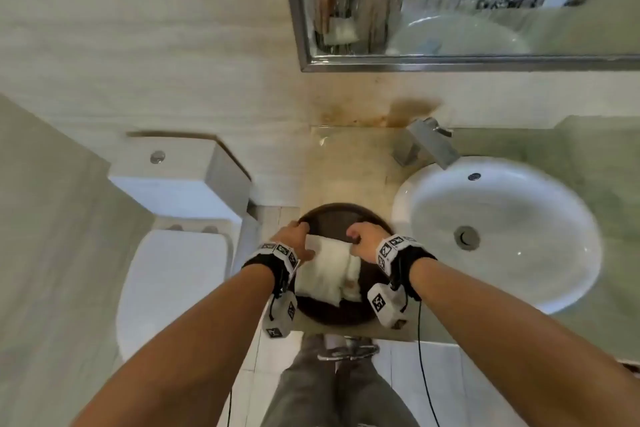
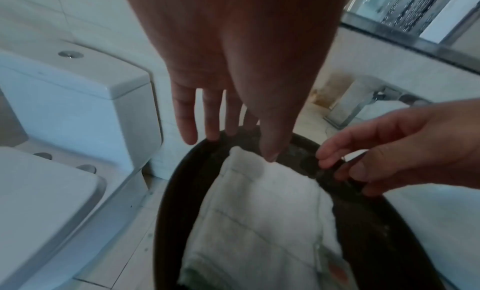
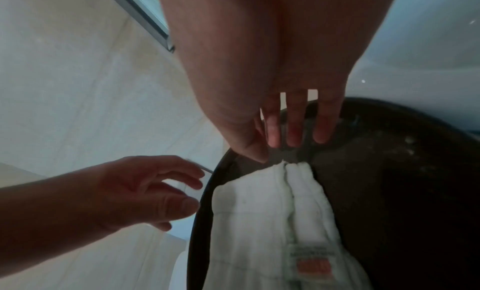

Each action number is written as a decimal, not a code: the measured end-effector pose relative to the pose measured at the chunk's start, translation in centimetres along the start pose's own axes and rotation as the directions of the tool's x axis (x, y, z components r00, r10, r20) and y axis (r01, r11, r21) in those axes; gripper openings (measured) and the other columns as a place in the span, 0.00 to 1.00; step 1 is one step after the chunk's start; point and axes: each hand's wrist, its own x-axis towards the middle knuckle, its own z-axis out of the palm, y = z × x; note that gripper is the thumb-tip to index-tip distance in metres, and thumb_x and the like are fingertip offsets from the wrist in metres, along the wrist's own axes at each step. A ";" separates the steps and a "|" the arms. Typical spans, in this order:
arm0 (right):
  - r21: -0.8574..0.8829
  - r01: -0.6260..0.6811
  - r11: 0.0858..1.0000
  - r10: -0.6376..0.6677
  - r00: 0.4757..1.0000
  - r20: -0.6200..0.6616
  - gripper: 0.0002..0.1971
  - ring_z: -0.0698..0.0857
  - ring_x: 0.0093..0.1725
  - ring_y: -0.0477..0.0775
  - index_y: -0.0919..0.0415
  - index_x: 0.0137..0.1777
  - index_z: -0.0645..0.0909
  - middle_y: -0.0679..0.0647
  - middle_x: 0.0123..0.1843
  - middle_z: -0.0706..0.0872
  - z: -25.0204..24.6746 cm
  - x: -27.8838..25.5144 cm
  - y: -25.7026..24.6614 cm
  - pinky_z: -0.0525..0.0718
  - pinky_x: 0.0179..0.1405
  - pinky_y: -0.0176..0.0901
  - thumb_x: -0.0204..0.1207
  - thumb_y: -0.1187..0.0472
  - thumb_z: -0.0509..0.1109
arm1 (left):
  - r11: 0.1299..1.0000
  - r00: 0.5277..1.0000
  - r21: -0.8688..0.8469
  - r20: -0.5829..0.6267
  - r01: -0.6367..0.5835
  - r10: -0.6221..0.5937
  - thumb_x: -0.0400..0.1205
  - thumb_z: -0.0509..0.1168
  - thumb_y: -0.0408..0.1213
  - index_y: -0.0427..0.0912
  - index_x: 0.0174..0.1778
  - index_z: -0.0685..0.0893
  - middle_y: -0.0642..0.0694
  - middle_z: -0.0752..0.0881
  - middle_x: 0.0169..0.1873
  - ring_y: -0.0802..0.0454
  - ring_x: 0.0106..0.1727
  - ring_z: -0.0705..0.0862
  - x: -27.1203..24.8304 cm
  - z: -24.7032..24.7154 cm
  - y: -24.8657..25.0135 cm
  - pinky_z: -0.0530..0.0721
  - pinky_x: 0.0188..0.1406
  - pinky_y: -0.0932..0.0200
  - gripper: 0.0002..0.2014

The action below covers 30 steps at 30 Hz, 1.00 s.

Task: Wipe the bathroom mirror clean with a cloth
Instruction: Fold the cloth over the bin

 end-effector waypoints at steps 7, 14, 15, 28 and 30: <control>-0.034 -0.064 0.997 0.064 0.998 -0.014 0.22 0.81 0.65 0.58 0.54 0.68 0.78 0.54 0.66 0.81 2.4 2.3 0.1 0.80 0.64 0.47 0.73 0.58 0.72 | 0.999 1.000 0.031 0.014 -0.021 0.020 0.78 0.73 0.49 0.45 0.80 0.66 0.42 0.67 0.77 0.38 0.74 0.72 3.4 2.2 -0.2 0.77 0.70 0.42 0.36; -0.085 -0.084 0.993 0.080 0.996 -0.049 0.18 0.79 0.59 0.60 0.50 0.61 0.82 0.55 0.59 0.81 3.6 3.6 0.2 0.82 0.60 0.53 0.71 0.51 0.74 | 0.995 0.998 0.074 0.021 -0.063 0.062 0.78 0.73 0.50 0.42 0.68 0.76 0.40 0.77 0.66 0.38 0.67 0.76 5.1 2.1 -0.7 0.81 0.61 0.42 0.26; -0.097 -0.085 0.992 0.082 0.996 -0.042 0.15 0.79 0.58 0.60 0.49 0.57 0.82 0.54 0.57 0.81 3.5 3.7 0.0 0.82 0.59 0.53 0.70 0.51 0.73 | 0.995 0.997 0.063 0.039 -0.071 0.068 0.79 0.72 0.50 0.41 0.67 0.76 0.40 0.78 0.65 0.38 0.66 0.78 5.2 2.0 -0.7 0.81 0.59 0.43 0.25; 0.121 0.021 0.992 -0.017 0.999 -0.032 0.18 0.81 0.53 0.54 0.56 0.62 0.82 0.52 0.52 0.83 -3.0 1.4 -5.3 0.77 0.47 0.43 0.74 0.53 0.73 | 0.918 0.993 -0.383 0.018 -0.098 0.114 0.74 0.77 0.45 0.40 0.65 0.78 0.44 0.81 0.54 0.45 0.54 0.81 3.7 -6.9 -1.1 0.77 0.48 0.57 0.26; 0.138 0.036 0.990 -0.024 0.995 -0.092 0.13 0.82 0.52 0.56 0.55 0.58 0.82 0.52 0.49 0.83 -5.1 0.6 -6.2 0.77 0.45 0.43 0.76 0.53 0.71 | 0.883 0.990 -0.452 -0.015 -0.131 0.140 0.72 0.77 0.49 0.37 0.64 0.83 0.42 0.86 0.53 0.42 0.57 0.85 2.6 -9.4 -0.7 0.80 0.48 0.55 0.28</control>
